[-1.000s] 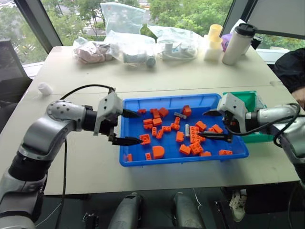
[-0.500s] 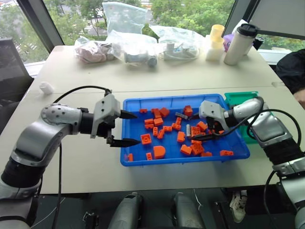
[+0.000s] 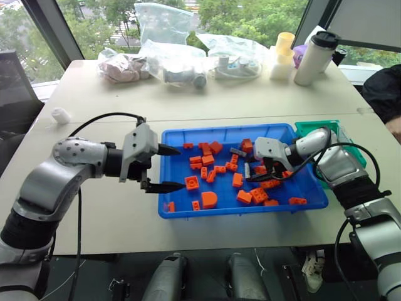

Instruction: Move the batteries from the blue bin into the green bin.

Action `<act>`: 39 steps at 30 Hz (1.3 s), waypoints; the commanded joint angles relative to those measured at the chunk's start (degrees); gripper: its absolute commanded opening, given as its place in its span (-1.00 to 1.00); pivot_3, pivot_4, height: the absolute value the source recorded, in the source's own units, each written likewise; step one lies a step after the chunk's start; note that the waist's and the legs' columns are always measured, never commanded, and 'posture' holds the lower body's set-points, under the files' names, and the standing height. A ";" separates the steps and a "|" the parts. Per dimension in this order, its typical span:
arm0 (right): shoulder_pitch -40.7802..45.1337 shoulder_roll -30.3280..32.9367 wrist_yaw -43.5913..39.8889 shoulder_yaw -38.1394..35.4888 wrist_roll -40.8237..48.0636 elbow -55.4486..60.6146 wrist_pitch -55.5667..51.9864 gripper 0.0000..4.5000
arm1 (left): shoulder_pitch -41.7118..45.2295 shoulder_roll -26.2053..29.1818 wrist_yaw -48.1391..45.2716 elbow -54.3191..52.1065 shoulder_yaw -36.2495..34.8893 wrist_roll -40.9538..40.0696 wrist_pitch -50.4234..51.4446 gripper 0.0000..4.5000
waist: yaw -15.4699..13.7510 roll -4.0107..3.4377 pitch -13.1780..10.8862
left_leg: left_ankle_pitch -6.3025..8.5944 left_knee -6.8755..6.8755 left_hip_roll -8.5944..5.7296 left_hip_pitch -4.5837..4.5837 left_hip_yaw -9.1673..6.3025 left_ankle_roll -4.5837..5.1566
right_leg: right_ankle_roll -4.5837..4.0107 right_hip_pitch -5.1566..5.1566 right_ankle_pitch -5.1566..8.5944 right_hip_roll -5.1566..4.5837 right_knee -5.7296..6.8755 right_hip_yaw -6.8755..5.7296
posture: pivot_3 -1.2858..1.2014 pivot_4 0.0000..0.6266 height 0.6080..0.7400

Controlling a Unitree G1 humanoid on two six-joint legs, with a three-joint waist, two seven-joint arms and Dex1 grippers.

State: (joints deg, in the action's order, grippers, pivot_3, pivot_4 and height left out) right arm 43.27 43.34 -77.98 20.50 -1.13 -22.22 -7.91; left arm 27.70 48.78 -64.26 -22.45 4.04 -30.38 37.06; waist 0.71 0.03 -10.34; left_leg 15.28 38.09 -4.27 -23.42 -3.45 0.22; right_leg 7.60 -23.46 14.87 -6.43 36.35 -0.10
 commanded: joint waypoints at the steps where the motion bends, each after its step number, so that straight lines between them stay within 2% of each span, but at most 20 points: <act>1: -0.22 0.05 0.03 -0.47 -0.95 0.84 -0.39 -0.02 | 0.73 0.13 0.01 -0.41 -0.32 0.32 -0.90 1.00 | 0.02 0.00 0.00 | 0.00 0.00 0.00 0.00 0.00 0.00 | 0.00 0.00 0.00 0.00 0.00 0.00 | 0.03 -0.52 1.00; 4: -0.60 0.29 2.05 -2.33 -0.42 3.15 -1.91 -0.02 | 0.88 0.00 0.00 -0.28 -0.31 0.28 -1.04 1.00 | 0.00 0.00 0.00 | 0.00 0.00 0.00 0.00 0.00 0.00 | 0.00 0.00 0.00 0.00 0.00 0.00 | 0.03 -0.52 1.00; 8: -0.84 2.09 6.19 -10.33 4.22 10.22 -11.09 -0.02 | 2.04 -2.05 0.63 1.37 -0.94 -0.49 -1.48 1.00 | -0.13 -0.02 -0.01 | 0.00 0.00 -0.01 -0.01 0.00 0.00 | 0.00 -0.01 0.00 -0.02 0.00 0.00 | 0.03 -0.52 1.00; 11: -1.45 2.43 12.64 -19.99 9.16 16.00 -21.92 -0.02 | 4.92 -7.48 3.08 5.55 -2.12 -1.71 -2.28 1.00 | -0.57 -0.01 -0.01 | 0.00 0.01 -0.03 -0.02 -0.01 0.00 | 0.00 -0.01 0.00 -0.04 0.01 0.00 | 0.03 -0.52 1.00; 14: -2.88 2.47 23.24 -30.60 10.74 20.17 -31.62 -0.02 | 8.76 -12.77 4.62 11.15 -0.96 0.84 -6.60 1.00 | -1.28 -0.01 0.00 | 0.00 0.02 -0.04 -0.02 -0.01 0.00 | 0.00 -0.01 -0.01 -0.05 0.02 0.00 | 0.03 -0.52 1.00; 19: -9.78 4.58 34.44 -37.78 8.59 28.17 -42.29 -0.02 | 14.58 -19.87 5.08 18.11 1.29 2.79 -10.98 1.00 | -1.85 0.00 0.02 | -0.01 0.00 -0.04 -0.05 -0.02 -0.01 | -0.01 0.00 -0.01 -0.05 0.00 -0.02 | 0.03 -0.52 1.00; 22: -11.49 3.17 40.53 -42.55 9.55 30.38 -48.94 -0.02 | 16.98 -23.11 4.06 21.27 2.61 3.90 -13.02 1.00 | -1.43 0.00 0.02 | -0.01 0.05 -0.13 -0.08 0.05 0.01 | 0.00 0.01 -0.01 -0.15 0.00 0.01 | 0.03 -0.52 1.00; 27: -12.97 3.40 45.04 -44.62 10.33 29.86 -52.94 -0.02 | 19.25 -24.98 2.74 24.86 2.98 4.70 -14.82 1.00 | -0.48 -0.06 0.05 | -0.01 0.01 -0.02 -0.05 0.11 0.01 | 0.01 -0.10 -0.01 -0.03 0.10 0.07 | 0.03 -0.52 1.00; 34: -13.86 4.11 46.29 -43.28 11.70 27.88 -52.61 -0.02 | 18.34 -25.25 1.52 25.12 3.17 4.60 -14.63 1.00 | -0.09 -0.06 0.05 | -0.02 0.01 -0.03 -0.05 0.11 0.01 | 0.00 -0.09 -0.01 -0.03 0.14 0.07 | 0.03 -0.52 1.00; 35: -13.89 4.20 46.39 -43.13 11.82 27.59 -52.46 0.33 | 18.15 -25.18 1.52 25.00 3.14 4.67 -14.58 1.00 | -0.09 -0.05 0.05 | -0.02 0.01 -0.03 -0.05 0.11 0.01 | 0.01 -0.09 -0.01 -0.03 0.14 0.07 | 0.03 -0.52 1.00; 37: -13.93 4.41 46.51 -42.91 12.04 27.05 -52.21 0.57 | 17.91 -25.07 1.83 24.65 2.88 4.66 -14.30 1.00 | -0.09 -0.06 0.05 | -0.02 0.02 -0.03 -0.05 0.11 0.01 | 0.01 -0.09 -0.01 -0.03 0.14 0.07 | 0.03 -0.52 1.00; 39: -13.79 4.74 46.54 -42.63 12.13 26.40 -51.75 0.99 | 17.59 -24.86 2.10 24.20 2.73 4.65 -14.09 1.00 | -0.10 -0.05 0.05 | -0.02 0.02 -0.03 -0.05 0.11 0.01 | 0.00 -0.08 -0.01 -0.03 0.14 0.07 | 0.03 -0.52 1.00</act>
State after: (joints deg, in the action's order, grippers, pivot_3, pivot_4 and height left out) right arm 29.05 46.24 -31.77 -21.40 10.44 3.55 -60.86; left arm 45.06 23.54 -62.23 3.97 7.93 -25.52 23.27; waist 0.61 -0.03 -10.30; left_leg 15.27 38.11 -4.30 -23.47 -3.33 0.24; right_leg 7.60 -23.55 14.85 -6.46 36.49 -0.03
